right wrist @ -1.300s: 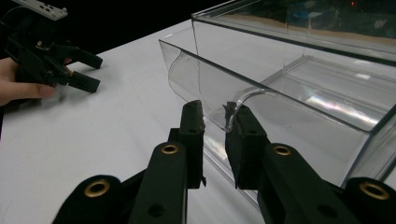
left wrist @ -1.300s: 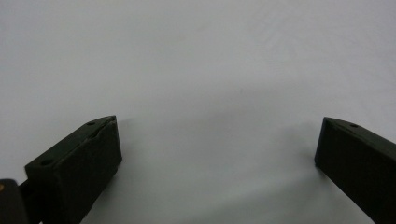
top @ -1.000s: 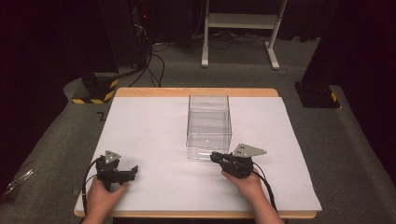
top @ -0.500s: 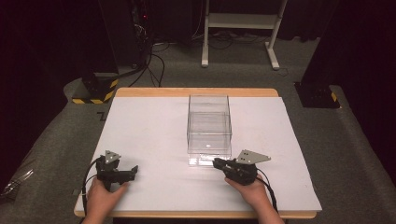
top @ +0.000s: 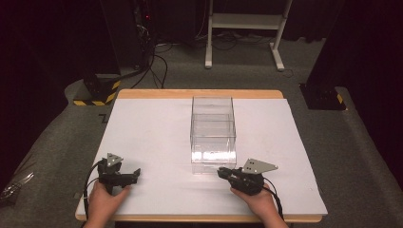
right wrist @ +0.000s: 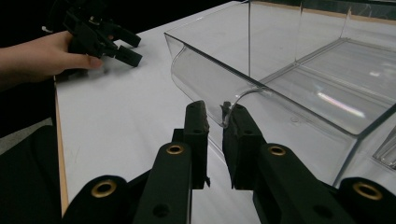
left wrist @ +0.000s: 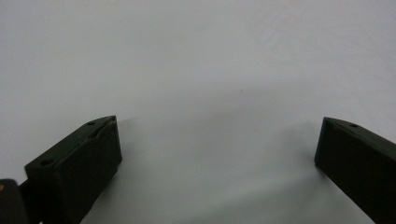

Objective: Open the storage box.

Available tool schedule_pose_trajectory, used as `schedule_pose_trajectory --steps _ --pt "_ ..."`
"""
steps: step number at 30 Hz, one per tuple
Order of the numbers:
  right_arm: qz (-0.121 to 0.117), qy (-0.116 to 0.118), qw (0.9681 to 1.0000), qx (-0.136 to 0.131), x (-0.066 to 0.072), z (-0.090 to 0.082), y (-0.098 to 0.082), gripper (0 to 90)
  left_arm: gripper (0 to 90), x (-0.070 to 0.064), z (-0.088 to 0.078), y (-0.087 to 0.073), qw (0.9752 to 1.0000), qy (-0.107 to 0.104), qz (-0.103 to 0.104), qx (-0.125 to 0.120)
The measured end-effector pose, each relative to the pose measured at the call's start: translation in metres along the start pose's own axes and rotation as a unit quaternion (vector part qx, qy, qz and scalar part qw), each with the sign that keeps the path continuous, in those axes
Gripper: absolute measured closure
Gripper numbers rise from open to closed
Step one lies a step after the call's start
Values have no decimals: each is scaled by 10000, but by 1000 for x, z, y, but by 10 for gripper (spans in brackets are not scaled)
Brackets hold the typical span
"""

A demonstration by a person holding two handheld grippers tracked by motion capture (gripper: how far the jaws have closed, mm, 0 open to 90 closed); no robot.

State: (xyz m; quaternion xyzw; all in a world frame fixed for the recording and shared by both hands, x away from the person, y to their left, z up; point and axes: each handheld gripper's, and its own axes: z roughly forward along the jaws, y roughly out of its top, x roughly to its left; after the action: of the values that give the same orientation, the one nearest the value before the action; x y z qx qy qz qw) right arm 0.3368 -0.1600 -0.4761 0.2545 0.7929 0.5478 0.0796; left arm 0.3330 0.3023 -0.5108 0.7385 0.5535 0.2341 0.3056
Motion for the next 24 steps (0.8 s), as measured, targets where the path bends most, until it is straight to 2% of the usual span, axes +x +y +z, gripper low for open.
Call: schedule_pose_trajectory --steps 24 --pt "-69 129 9999 45 19 -17 -11 804 6 0 0 0 10000 2 1 -3"
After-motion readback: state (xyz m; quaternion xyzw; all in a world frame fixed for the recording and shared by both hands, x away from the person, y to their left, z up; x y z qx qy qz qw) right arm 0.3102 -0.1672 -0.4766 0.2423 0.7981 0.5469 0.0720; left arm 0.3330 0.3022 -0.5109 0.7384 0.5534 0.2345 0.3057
